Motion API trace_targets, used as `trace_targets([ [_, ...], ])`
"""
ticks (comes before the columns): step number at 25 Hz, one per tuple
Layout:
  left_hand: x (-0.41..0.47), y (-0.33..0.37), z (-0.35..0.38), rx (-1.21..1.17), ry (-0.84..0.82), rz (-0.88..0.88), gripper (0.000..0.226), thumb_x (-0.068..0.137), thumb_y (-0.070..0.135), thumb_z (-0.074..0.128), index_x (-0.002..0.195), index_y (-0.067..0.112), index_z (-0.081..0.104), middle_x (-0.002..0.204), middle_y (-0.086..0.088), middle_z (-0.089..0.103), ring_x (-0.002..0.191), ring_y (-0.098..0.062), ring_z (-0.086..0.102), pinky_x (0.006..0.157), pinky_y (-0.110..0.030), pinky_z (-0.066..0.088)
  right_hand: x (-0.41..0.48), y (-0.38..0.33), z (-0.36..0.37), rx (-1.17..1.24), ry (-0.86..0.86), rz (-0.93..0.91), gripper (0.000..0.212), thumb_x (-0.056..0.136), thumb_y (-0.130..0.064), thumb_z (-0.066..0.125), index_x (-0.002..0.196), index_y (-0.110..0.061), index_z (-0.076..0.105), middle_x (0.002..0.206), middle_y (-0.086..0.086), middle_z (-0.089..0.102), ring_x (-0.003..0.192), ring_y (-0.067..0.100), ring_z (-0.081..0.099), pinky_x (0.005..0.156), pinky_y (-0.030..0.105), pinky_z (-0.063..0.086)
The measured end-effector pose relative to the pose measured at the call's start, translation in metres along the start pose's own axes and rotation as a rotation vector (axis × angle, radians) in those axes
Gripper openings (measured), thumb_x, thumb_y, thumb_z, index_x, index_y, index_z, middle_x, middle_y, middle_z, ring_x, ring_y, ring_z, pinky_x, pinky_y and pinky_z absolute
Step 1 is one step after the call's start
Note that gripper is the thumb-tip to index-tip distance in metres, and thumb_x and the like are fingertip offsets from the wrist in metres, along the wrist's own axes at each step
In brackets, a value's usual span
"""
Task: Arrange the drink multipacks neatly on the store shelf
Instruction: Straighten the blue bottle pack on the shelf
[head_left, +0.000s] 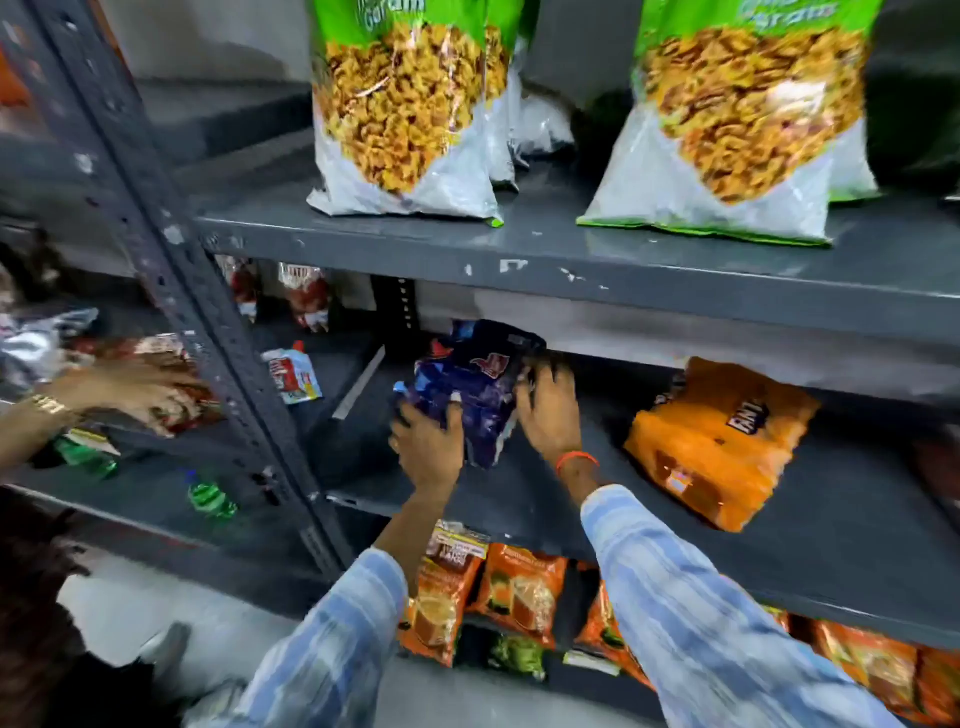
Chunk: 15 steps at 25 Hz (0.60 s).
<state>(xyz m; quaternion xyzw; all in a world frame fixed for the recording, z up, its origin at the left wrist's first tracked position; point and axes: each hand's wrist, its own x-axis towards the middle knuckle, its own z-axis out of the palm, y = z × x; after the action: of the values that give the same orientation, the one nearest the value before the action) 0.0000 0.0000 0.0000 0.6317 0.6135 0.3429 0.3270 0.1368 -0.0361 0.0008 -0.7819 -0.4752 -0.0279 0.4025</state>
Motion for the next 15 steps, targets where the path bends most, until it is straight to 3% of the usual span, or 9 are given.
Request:
trace_targets([
  [4,0.032,-0.008,0.013,-0.043,-0.204,-0.25,0.094,0.082,0.061,0.054,0.144,-0.002,0.022,0.145,-0.03,0.036,0.134,-0.043,0.035,0.113,-0.047,0.021,0.035,0.019,0.016,-0.058,-0.247,0.155,0.061,0.094,-0.029,0.052,0.145,-0.003,0.03,0.153,0.021,0.031,0.138,0.037,0.032,0.114,0.041,0.027],
  [8,0.046,-0.008,0.024,-0.107,-0.273,-0.314,0.107,0.077,0.063,0.059,0.146,-0.003,0.012,0.15,-0.023,0.033,0.137,-0.038,0.032,0.117,-0.048,0.01,0.072,0.027,0.024,0.093,-0.398,0.237,0.08,0.089,-0.032,0.062,0.149,-0.003,0.018,0.155,0.019,0.027,0.143,0.033,0.029,0.118,0.038,0.026],
  [10,0.046,-0.011,0.026,-0.129,-0.226,-0.241,0.105,0.076,0.058,0.064,0.147,0.0,0.011,0.151,-0.022,0.034,0.138,-0.038,0.032,0.117,-0.05,0.012,0.08,0.034,0.024,0.207,-0.406,0.336,0.092,0.084,-0.033,0.069,0.15,-0.005,0.011,0.156,0.016,0.028,0.14,0.027,0.033,0.112,0.023,0.031],
  [12,0.045,-0.014,0.024,-0.098,-0.153,-0.047,0.096,0.075,0.052,0.065,0.149,0.011,0.019,0.153,-0.019,0.031,0.138,-0.04,0.031,0.114,-0.05,0.018,0.082,0.043,0.022,0.397,-0.37,0.432,0.095,0.075,-0.03,0.079,0.147,-0.006,0.021,0.147,0.013,0.043,0.12,0.019,0.049,0.091,0.009,0.042],
  [13,0.048,-0.016,0.023,-0.091,-0.136,0.031,0.09,0.075,0.049,0.066,0.148,0.017,0.023,0.153,-0.018,0.031,0.137,-0.041,0.033,0.113,-0.049,0.022,0.083,0.046,0.019,0.479,-0.356,0.467,0.097,0.071,-0.029,0.082,0.146,-0.008,0.024,0.146,0.011,0.045,0.115,0.017,0.051,0.087,0.012,0.044],
  [15,0.055,-0.021,0.025,-0.142,-0.151,0.024,0.093,0.074,0.046,0.069,0.148,0.019,0.02,0.151,-0.016,0.037,0.136,-0.039,0.038,0.115,-0.049,0.029,0.084,0.052,0.017,0.519,-0.388,0.507,0.097,0.068,-0.029,0.084,0.144,-0.01,0.028,0.141,0.01,0.049,0.107,0.015,0.058,0.082,0.018,0.05],
])
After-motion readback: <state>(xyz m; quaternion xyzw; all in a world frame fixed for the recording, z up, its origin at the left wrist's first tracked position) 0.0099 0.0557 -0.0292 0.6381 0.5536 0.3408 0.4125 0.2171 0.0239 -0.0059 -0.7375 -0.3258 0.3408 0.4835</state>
